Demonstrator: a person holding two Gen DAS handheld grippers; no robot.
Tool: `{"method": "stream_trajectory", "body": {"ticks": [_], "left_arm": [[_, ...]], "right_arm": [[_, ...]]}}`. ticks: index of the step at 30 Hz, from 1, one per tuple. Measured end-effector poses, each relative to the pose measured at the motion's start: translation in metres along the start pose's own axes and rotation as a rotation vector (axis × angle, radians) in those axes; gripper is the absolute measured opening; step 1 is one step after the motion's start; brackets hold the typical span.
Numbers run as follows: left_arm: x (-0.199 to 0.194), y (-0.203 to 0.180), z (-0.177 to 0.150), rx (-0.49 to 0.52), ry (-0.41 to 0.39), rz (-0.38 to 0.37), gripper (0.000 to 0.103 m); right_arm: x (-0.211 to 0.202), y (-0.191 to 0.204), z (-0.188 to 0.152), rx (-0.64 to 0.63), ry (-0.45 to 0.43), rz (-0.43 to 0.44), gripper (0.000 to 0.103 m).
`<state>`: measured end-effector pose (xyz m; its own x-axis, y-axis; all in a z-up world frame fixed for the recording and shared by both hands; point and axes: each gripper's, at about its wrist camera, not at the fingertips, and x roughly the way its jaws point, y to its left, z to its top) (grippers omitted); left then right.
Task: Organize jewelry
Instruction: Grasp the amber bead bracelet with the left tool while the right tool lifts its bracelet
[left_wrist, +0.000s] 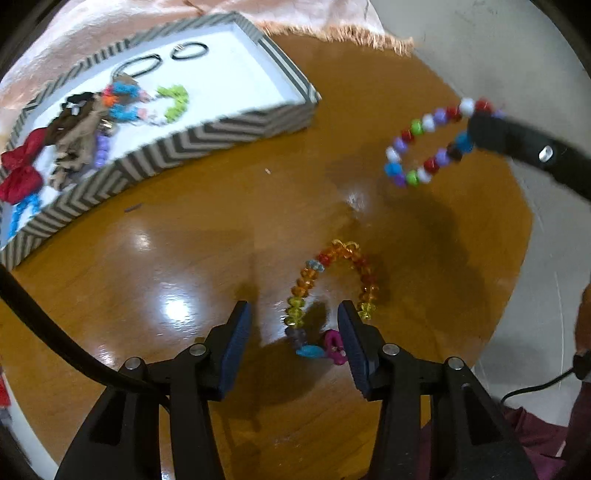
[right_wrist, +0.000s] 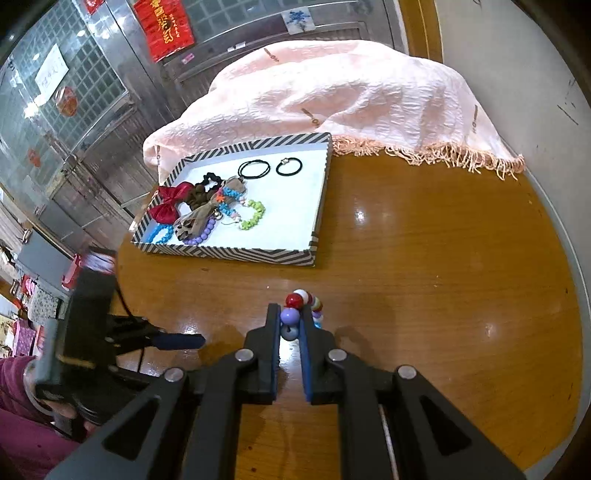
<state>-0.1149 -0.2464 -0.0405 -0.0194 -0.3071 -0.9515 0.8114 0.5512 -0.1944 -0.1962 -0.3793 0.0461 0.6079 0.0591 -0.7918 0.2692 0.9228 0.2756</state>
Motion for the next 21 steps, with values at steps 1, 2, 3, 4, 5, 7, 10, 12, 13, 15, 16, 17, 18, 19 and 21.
{"method": "stream_trajectory", "body": {"ticks": [1,2,3,4,5,7,10,12,13,15,16,17,18,19,21], "left_arm": [[0.001,-0.004,0.000,0.016,-0.016,0.013,0.024],[0.002,-0.007,0.001,0.031,-0.022,0.028,0.009],[0.003,-0.009,0.002,0.043,-0.028,0.043,0.005],[0.004,-0.010,0.003,0.050,-0.028,0.046,0.000],[0.004,-0.009,0.004,0.049,-0.030,0.042,0.000],[0.002,-0.004,0.006,0.031,-0.020,0.018,0.000],[-0.010,0.006,0.008,0.003,-0.042,-0.002,0.000],[-0.023,0.011,0.009,-0.011,-0.064,-0.024,0.000],[-0.032,0.013,0.010,-0.014,-0.083,-0.026,0.000],[-0.046,0.014,0.011,-0.017,-0.112,-0.025,0.000],[-0.056,0.016,0.012,-0.020,-0.132,-0.027,0.000],[-0.063,0.018,0.013,-0.023,-0.148,-0.026,0.000],[-0.071,0.016,0.020,-0.027,-0.165,-0.021,0.000],[-0.080,0.018,0.021,-0.032,-0.184,-0.017,0.000],[-0.094,0.023,0.020,-0.037,-0.212,-0.009,0.000]], "right_arm": [[0.000,-0.001,0.000,0.004,-0.001,0.001,0.009],[0.000,-0.002,0.000,0.008,-0.001,0.003,0.009],[0.000,-0.003,0.000,0.011,-0.001,0.003,0.009],[0.000,-0.004,0.001,0.014,-0.002,0.004,0.009],[-0.001,-0.005,0.001,0.017,-0.004,0.007,0.009],[-0.001,-0.005,0.003,0.019,-0.007,0.009,0.009],[-0.002,-0.004,0.006,0.016,-0.013,0.016,0.009],[-0.002,-0.003,0.009,0.011,-0.017,0.020,0.009],[-0.003,-0.002,0.011,0.009,-0.018,0.022,0.009],[-0.004,0.000,0.015,0.002,-0.024,0.031,0.009],[-0.005,0.001,0.017,-0.001,-0.027,0.033,0.009],[-0.006,0.002,0.019,-0.007,-0.032,0.037,0.009],[-0.006,0.003,0.022,-0.011,-0.036,0.041,0.009],[-0.006,0.005,0.025,-0.016,-0.040,0.043,0.009],[-0.006,0.008,0.031,-0.028,-0.047,0.038,0.009]]}}
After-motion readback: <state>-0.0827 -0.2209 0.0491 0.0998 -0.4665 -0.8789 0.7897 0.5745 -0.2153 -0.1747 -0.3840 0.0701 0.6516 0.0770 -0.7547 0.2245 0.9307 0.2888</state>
